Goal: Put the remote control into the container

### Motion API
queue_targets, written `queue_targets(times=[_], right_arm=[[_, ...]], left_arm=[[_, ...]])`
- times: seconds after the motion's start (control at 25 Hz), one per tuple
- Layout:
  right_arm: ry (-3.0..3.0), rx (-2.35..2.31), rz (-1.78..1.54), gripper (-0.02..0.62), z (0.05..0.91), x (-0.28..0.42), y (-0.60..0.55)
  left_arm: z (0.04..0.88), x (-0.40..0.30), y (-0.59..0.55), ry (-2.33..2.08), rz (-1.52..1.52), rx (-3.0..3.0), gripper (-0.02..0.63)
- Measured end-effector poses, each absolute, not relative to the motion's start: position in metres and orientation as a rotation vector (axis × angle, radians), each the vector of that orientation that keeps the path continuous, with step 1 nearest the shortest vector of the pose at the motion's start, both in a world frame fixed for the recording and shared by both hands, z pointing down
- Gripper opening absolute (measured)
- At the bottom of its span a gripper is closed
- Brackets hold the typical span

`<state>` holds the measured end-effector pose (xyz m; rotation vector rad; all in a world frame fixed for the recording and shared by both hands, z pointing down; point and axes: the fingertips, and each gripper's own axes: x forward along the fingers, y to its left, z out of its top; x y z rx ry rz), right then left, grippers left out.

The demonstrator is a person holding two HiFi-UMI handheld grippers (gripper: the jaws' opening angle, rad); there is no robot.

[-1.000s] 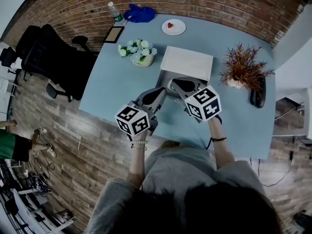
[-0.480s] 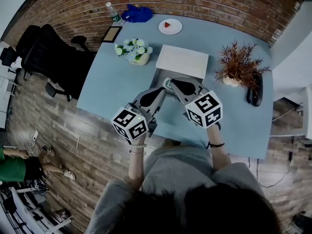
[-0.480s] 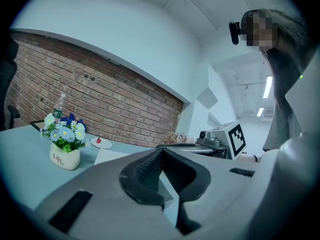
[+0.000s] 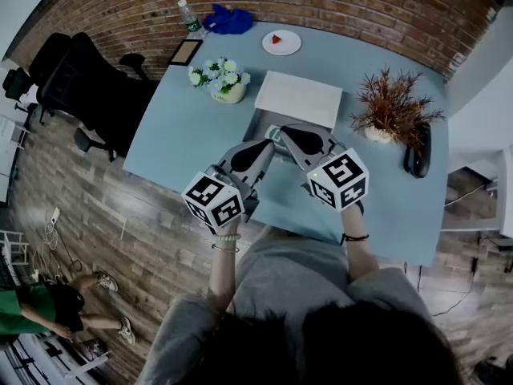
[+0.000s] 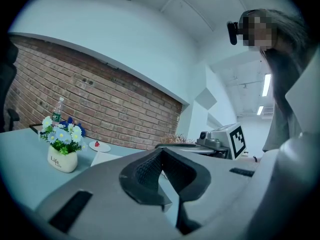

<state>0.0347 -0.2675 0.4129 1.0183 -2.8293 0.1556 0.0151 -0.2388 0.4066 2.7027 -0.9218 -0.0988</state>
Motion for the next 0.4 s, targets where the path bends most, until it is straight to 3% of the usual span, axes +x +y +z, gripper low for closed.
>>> queue_targets(times=[0.4], right_arm=[[-2.841, 1.0, 0.142, -0.002, 0.4112, 0.0373, -0.2707]], left_arm=[[0.4058, 0.0183, -0.2417, -0.927, -0.08, 2.709, 0.003]])
